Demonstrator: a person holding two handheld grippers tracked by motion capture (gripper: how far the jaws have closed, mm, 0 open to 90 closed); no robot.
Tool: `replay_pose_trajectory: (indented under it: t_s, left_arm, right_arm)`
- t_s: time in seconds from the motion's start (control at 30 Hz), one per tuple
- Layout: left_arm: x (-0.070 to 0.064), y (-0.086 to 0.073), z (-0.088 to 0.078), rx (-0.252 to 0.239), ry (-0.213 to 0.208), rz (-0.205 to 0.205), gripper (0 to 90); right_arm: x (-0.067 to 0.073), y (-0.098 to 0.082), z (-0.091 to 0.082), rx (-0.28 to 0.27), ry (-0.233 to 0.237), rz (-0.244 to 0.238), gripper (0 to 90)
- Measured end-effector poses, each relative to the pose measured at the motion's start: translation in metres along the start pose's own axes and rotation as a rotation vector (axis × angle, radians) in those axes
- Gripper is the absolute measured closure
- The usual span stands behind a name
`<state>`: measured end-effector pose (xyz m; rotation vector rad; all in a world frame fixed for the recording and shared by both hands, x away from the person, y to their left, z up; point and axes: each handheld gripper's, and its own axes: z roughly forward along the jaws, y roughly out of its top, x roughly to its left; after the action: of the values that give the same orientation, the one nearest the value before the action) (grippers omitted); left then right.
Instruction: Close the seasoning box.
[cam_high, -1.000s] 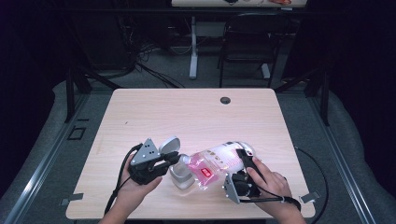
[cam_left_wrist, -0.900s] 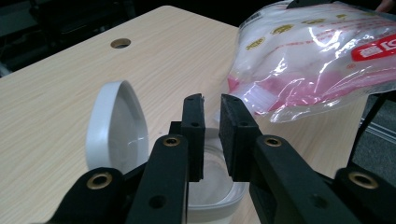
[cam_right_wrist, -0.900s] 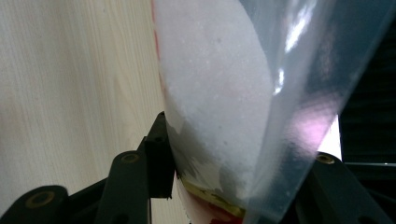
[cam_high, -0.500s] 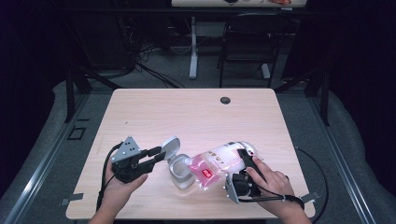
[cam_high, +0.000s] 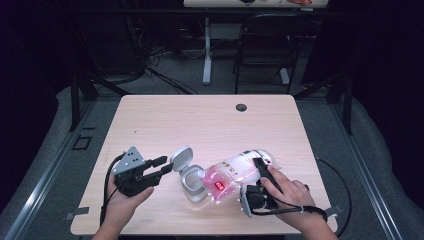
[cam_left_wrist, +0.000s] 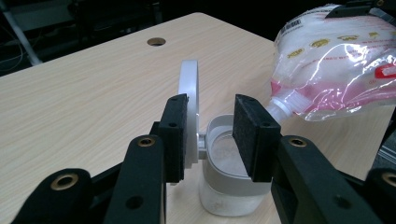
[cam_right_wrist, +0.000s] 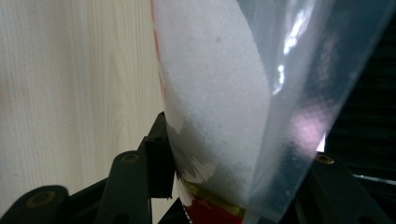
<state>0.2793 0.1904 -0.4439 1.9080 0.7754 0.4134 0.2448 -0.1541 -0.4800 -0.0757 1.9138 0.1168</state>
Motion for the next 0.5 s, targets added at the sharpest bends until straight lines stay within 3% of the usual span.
replay_pose_trajectory:
  t_s: [0.1,0.37,0.5]
  left_arm:
    - [0.001,0.000,-0.002,-0.005,0.003,-0.005,64.8]
    - [0.006,-0.002,-0.005,-0.010,0.014,-0.014,64.4]
    - [0.011,-0.002,-0.009,-0.015,0.027,-0.021,64.4]
  right_arm:
    - [-0.003,0.001,-0.001,0.020,-0.005,-0.031,52.9]
    - [-0.006,0.002,-0.002,0.035,-0.019,-0.053,53.0]
    - [-0.005,0.002,-0.001,0.018,-0.014,-0.045,52.9]
